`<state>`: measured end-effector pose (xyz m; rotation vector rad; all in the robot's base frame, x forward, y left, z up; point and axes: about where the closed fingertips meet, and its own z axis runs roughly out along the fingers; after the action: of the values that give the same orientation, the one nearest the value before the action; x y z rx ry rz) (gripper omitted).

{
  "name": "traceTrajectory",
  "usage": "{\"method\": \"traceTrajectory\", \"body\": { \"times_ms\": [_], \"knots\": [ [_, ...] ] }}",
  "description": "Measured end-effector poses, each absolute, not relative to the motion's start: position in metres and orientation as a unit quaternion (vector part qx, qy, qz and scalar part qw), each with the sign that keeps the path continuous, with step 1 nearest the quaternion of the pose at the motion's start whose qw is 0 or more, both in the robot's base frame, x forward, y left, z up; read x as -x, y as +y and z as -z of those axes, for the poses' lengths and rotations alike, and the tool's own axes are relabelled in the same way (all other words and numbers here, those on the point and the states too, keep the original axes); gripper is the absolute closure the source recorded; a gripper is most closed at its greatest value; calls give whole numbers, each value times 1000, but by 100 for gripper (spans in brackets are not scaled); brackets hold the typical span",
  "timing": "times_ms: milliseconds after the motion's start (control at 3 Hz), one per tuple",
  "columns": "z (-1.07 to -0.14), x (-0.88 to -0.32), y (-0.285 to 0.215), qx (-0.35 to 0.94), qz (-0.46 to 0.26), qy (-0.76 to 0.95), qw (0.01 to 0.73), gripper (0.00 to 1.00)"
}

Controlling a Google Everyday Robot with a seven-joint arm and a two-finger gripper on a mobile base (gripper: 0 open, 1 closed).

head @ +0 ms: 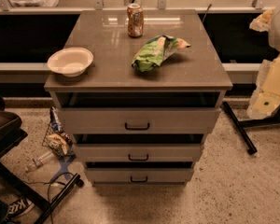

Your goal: Open bottom drawer

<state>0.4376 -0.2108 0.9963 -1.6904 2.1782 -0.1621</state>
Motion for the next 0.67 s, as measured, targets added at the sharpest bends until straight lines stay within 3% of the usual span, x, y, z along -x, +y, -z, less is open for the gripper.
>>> {"method": "traceTrajectory", "body": {
  "times_ms": [667],
  "knots": [
    [-985, -441, -209, 593, 55, 775, 212, 0]
  ]
}}
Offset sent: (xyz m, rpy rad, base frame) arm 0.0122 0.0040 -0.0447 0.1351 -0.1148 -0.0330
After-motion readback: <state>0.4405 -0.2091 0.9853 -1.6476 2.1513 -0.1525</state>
